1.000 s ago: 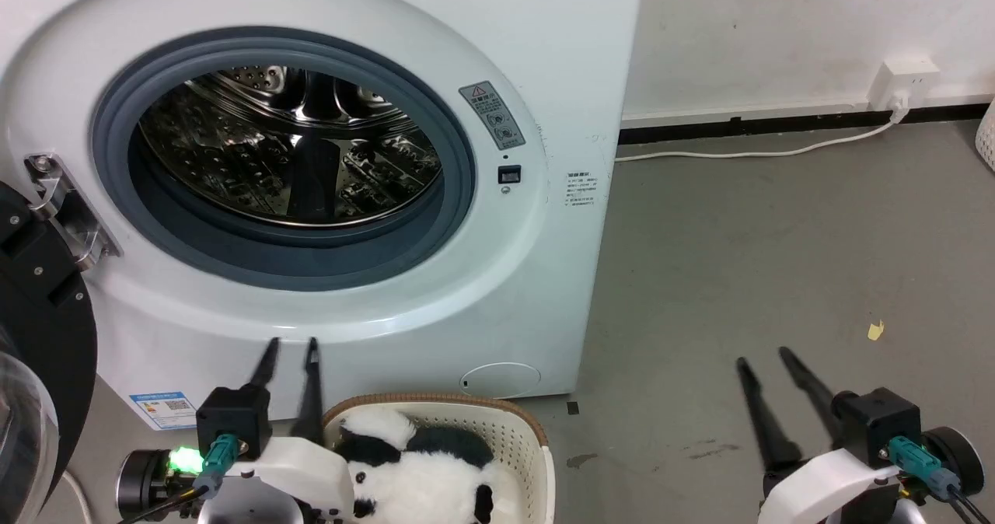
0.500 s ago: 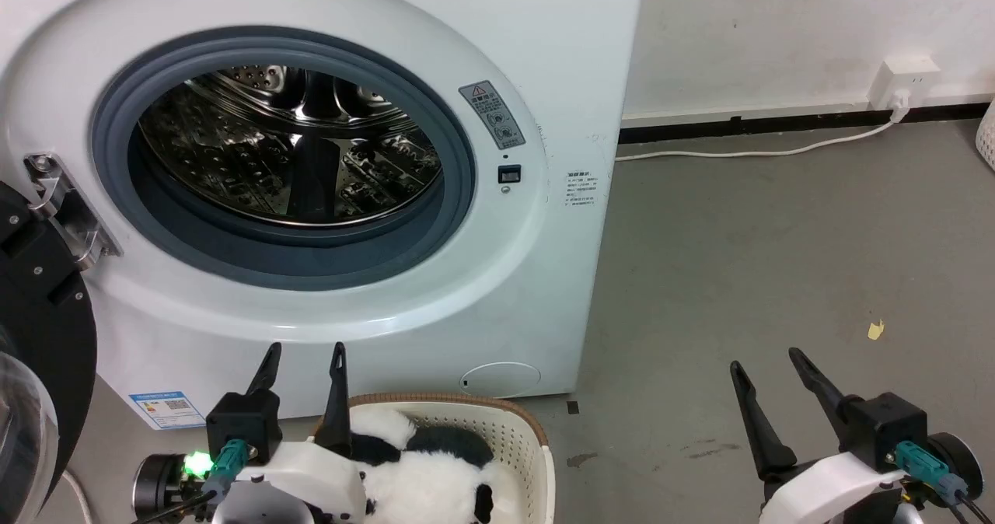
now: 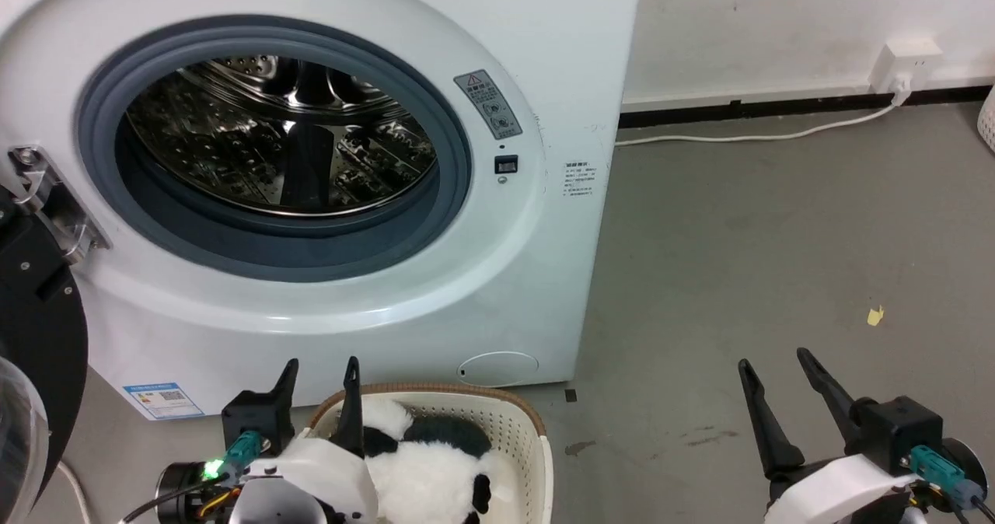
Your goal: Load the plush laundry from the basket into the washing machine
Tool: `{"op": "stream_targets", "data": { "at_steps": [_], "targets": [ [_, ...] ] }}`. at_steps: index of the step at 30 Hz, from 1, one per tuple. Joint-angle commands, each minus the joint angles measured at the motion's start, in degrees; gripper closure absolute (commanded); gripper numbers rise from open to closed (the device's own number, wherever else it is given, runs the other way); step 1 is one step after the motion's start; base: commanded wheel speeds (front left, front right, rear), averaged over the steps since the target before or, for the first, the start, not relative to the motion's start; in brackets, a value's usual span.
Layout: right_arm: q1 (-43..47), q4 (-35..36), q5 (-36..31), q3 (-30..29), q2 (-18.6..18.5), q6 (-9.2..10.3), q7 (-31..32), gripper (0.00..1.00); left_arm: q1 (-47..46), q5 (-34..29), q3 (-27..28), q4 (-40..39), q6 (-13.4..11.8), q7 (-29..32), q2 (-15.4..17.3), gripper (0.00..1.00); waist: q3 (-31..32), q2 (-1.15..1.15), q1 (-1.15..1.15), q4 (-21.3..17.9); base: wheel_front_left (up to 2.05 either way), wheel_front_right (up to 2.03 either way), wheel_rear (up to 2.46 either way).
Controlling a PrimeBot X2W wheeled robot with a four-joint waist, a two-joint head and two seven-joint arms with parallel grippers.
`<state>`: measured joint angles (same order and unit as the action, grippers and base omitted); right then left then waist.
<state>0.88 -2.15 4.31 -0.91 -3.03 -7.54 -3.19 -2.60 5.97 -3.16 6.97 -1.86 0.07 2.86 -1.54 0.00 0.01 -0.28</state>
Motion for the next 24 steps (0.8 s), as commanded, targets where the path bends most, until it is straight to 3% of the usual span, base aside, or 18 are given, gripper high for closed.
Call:
{"op": "stream_targets", "data": {
  "at_steps": [1, 17, 24],
  "targets": [
    [0.70, -0.32, 0.67, -0.22, 0.04, 0.01, -0.55, 0.00, -1.08, 0.71, -0.39, 0.91, -0.25, 0.34, 0.06, 0.00, -0.27, 0.00, -0.01, -0.10, 0.00, 0.00, 0.00],
    [-0.17, -1.11, 3.24, -1.49, 0.06, 0.02, -2.47, 0.00, -5.90, 5.72, -3.17, 11.25, -1.56, 8.12, 0.05, 0.00, -5.21, 0.00, -0.01, -1.07, 0.00, 0.00, 0.00],
    [-1.42, -0.76, 4.40, -2.74, 0.07, 0.02, -3.42, 0.00, -9.19, 6.61, -4.99, 15.58, -2.59, 8.73, 0.53, 0.00, -9.51, 0.00, -0.01, -1.23, 0.00, 0.00, 0.00]
  ]
}}
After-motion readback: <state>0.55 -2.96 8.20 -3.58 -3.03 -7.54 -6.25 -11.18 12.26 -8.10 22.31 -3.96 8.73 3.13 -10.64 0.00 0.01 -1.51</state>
